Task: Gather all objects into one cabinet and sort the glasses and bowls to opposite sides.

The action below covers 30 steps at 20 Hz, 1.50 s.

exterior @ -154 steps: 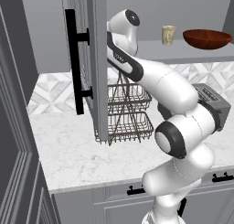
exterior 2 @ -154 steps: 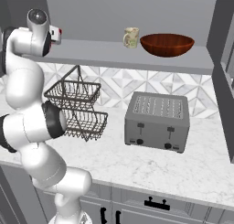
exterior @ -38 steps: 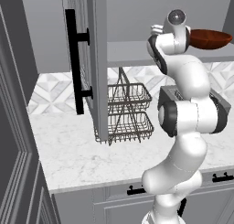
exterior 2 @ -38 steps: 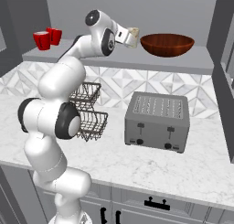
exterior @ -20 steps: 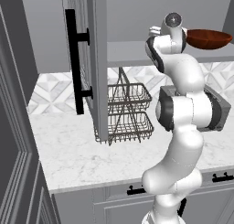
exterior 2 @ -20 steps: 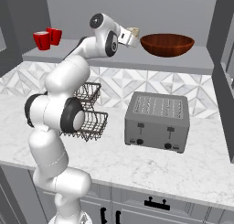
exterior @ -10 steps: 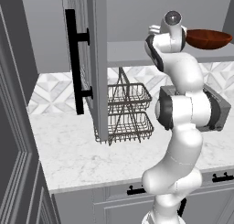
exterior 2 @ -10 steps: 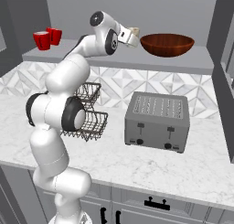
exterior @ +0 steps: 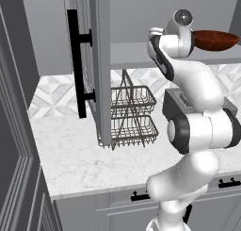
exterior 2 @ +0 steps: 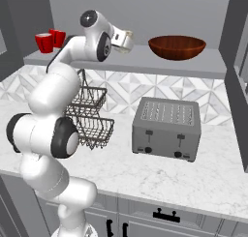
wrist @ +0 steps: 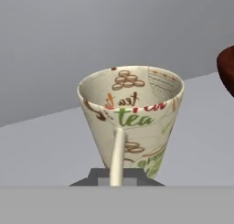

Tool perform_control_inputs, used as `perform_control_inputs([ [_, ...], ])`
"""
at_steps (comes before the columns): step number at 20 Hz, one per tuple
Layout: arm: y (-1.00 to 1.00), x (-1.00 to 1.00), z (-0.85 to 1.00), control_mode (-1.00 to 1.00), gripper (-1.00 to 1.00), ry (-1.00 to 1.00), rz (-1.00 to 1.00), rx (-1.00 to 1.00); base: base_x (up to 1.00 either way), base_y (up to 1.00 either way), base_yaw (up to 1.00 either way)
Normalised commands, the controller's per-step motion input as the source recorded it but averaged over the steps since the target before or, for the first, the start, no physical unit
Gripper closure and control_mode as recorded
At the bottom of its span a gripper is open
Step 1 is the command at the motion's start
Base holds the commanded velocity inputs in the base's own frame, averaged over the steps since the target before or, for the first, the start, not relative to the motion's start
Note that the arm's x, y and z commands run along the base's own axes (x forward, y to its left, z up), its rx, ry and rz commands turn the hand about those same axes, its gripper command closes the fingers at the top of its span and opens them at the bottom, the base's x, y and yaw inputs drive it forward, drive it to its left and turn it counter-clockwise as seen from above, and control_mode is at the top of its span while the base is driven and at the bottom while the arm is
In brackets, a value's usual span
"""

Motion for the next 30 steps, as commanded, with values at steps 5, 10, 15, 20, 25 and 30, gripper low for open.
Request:
perform_control_inputs([
  [5,0.56,-0.38,0.0,-1.0,1.0,0.0,0.43,0.0,0.0,0.0,0.0],
  [10,0.43,-0.08,0.1,-1.0,1.0,0.01,0.51,0.0,0.0,0.0,0.0],
  [15,0.53,0.0,0.22,-1.0,1.0,0.05,0.33,0.0,0.0,0.0,0.0],
  [20,0.64,0.0,0.09,-1.0,1.0,0.05,0.14,-0.02,0.0,0.0,0.0],
  [25,0.65,0.0,0.03,-1.0,1.0,0.02,0.07,0.0,0.0,0.0,0.0],
  [30,0.54,0.07,0.02,-1.0,1.0,0.0,0.01,0.0,0.0,0.0,0.0],
])
